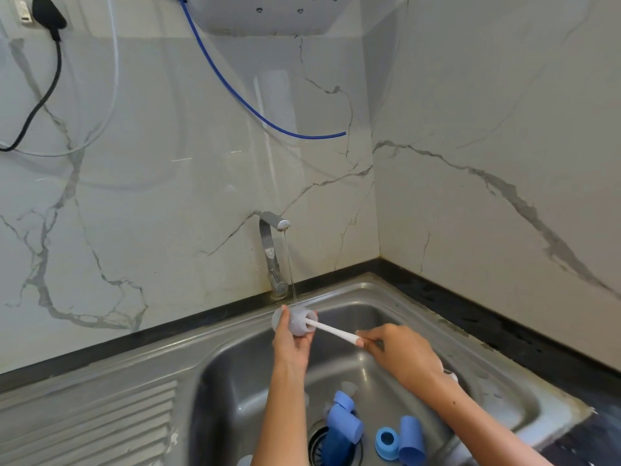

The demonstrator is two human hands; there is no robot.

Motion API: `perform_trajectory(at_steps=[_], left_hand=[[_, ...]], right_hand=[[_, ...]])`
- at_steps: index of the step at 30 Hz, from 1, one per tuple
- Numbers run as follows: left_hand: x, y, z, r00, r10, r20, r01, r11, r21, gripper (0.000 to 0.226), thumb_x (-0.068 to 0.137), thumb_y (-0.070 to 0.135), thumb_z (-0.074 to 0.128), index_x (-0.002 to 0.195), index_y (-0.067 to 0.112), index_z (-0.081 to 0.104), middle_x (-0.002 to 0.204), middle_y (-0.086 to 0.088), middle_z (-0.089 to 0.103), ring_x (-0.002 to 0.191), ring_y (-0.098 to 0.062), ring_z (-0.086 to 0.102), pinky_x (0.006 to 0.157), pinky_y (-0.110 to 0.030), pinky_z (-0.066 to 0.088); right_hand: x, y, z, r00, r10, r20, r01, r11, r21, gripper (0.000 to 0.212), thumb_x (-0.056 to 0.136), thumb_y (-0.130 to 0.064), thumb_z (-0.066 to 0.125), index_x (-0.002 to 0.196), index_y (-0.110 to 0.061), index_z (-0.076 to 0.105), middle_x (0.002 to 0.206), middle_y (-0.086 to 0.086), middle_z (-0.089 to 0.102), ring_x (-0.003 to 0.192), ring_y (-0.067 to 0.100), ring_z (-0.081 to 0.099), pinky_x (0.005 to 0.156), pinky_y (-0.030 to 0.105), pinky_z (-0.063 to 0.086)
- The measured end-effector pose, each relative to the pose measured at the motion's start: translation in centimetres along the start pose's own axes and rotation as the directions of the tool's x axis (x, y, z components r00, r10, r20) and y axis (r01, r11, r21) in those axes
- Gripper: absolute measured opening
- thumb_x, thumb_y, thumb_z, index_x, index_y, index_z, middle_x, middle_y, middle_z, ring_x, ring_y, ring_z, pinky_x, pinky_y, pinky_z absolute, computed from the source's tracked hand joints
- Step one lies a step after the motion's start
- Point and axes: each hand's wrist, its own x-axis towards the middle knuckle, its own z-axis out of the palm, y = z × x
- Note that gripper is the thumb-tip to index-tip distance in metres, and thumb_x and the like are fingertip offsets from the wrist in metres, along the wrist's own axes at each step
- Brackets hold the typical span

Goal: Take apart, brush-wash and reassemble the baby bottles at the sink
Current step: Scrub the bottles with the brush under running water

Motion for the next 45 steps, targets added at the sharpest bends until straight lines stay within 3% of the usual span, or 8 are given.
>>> perform_trajectory(at_steps=[4, 9, 18, 23, 28, 34, 39, 45], left_hand=[[0.2, 0.6, -0.2, 0.998, -0.048, 0.052, 0.048, 0.999, 0.007, 0.019, 0.093, 0.021, 0.058, 0.101, 0.005, 0.052, 0.101, -0.022, 0.051, 0.084, -0.032, 0.055, 0.053, -0.038, 0.059], [0.4, 1.1, -0.2, 1.0, -0.018, 0.021, 0.017, 0.998, 0.059, 0.03, 0.092, 0.021, 0.06, 0.115, 0.006, 0.049, 0.104, -0.022, 0.052, 0.086, -0.032, 0.056, 0.054, -0.042, 0.059], [-0.5, 0.0, 0.8, 0.946, 0.325, 0.006, -0.275, 0.789, 0.55, 0.061, 0.084, 0.02, 0.071, 0.129, 0.014, 0.03, 0.118, -0.012, 0.045, 0.1, -0.03, 0.058, 0.066, -0.045, 0.059], [0.2, 0.3, 0.3, 0.986, 0.164, 0.012, -0.156, 0.914, 0.375, 0.048, 0.089, 0.02, 0.065, 0.129, 0.007, 0.042, 0.118, -0.019, 0.05, 0.103, -0.034, 0.057, 0.053, -0.038, 0.059], [0.5, 1.0, 0.3, 0.999, 0.032, 0.039, -0.031, 0.999, -0.027, 0.028, 0.094, 0.021, 0.057, 0.118, 0.009, 0.046, 0.105, -0.02, 0.05, 0.089, -0.031, 0.055, 0.063, -0.047, 0.059], [1.0, -0.3, 0.7, 0.988, 0.131, -0.083, -0.13, 0.991, 0.023, 0.054, 0.088, 0.016, 0.066, 0.132, 0.004, 0.039, 0.121, -0.02, 0.05, 0.108, -0.033, 0.056, 0.09, -0.053, 0.05], [0.9, -0.5, 0.7, 0.997, 0.083, 0.005, -0.083, 0.997, -0.001, 0.044, 0.094, 0.021, 0.058, 0.132, 0.006, 0.04, 0.12, -0.02, 0.051, 0.092, -0.029, 0.057, 0.081, -0.047, 0.047], [1.1, 0.2, 0.5, 0.995, 0.098, 0.004, -0.098, 0.993, -0.064, 0.05, 0.096, 0.025, 0.052, 0.138, 0.006, 0.032, 0.107, -0.018, 0.054, 0.093, -0.029, 0.058, 0.099, -0.049, 0.043]], right_hand=[[0.3, 0.0, -1.4, 0.98, -0.114, 0.166, 0.096, 0.989, 0.114, 0.025, 0.098, -0.036, 0.052, 0.111, -0.025, 0.07, 0.097, -0.004, 0.071, 0.079, 0.018, 0.066, 0.072, 0.024, 0.05], [0.6, 1.3, -4.7, 0.944, -0.189, 0.27, 0.164, 0.98, 0.112, 0.025, 0.099, -0.026, 0.053, 0.112, -0.013, 0.07, 0.12, -0.016, 0.063, 0.058, -0.019, 0.053, 0.054, 0.003, 0.039], [0.5, 1.0, -3.9, 0.978, -0.148, 0.148, 0.17, 0.974, -0.149, 0.032, 0.099, -0.038, 0.049, 0.128, -0.03, 0.061, 0.119, -0.011, 0.067, 0.078, -0.001, 0.058, 0.076, 0.021, 0.047], [0.4, 0.6, -1.9, 0.977, -0.149, 0.151, 0.153, 0.988, -0.012, 0.034, 0.1, -0.037, 0.047, 0.131, -0.03, 0.059, 0.106, -0.01, 0.07, 0.082, 0.006, 0.062, 0.078, 0.023, 0.051], [0.0, 1.4, -4.0, 0.964, -0.088, 0.25, 0.019, 0.964, 0.265, 0.026, 0.098, -0.033, 0.052, 0.121, -0.03, 0.064, 0.059, -0.007, 0.05, 0.042, 0.002, 0.039, 0.045, 0.012, 0.035], [-0.6, 2.8, -5.8, 0.942, 0.03, 0.333, -0.163, 0.911, 0.379, 0.021, 0.098, -0.034, 0.053, 0.114, -0.031, 0.066, 0.055, -0.003, 0.051, 0.039, 0.005, 0.035, 0.04, 0.018, 0.031], [-1.1, 3.3, -6.9, 0.858, 0.155, 0.49, -0.422, 0.757, 0.5, 0.024, 0.095, -0.038, 0.058, 0.107, -0.019, 0.066, 0.054, -0.001, 0.049, 0.039, 0.006, 0.031, 0.036, 0.016, 0.027], [-1.3, 4.2, -7.7, 0.747, 0.201, 0.634, -0.579, 0.665, 0.472, 0.03, 0.095, -0.042, 0.055, 0.104, -0.014, 0.061, 0.055, -0.001, 0.043, 0.038, 0.005, 0.027, 0.035, 0.014, 0.024]])
